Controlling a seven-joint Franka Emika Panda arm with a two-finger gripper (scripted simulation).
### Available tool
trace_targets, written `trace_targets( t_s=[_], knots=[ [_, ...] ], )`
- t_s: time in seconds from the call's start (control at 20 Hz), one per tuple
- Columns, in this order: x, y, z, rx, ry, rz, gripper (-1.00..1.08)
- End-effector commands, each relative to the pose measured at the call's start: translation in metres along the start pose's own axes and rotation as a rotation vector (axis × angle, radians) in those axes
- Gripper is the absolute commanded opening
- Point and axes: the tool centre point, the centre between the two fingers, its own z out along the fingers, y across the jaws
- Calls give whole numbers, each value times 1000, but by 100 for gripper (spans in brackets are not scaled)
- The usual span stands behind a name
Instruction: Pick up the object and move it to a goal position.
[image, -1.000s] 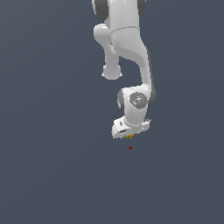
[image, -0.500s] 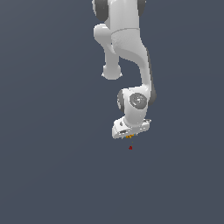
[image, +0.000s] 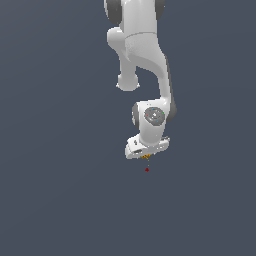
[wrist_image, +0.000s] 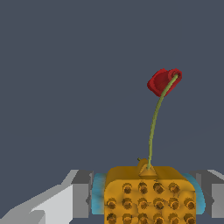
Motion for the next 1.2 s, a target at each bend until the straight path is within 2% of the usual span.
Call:
trace_targets(
  t_s=[0.0, 0.25, 0.85, 1.15],
  knots=[
    [1, 13, -2, -1, 1, 2, -100],
    [4, 55, -6, -1, 1, 2, -100],
    [17, 186, -19, 0, 1, 1, -100],
    [23, 239, -24, 0, 1, 1, -100]
  ],
)
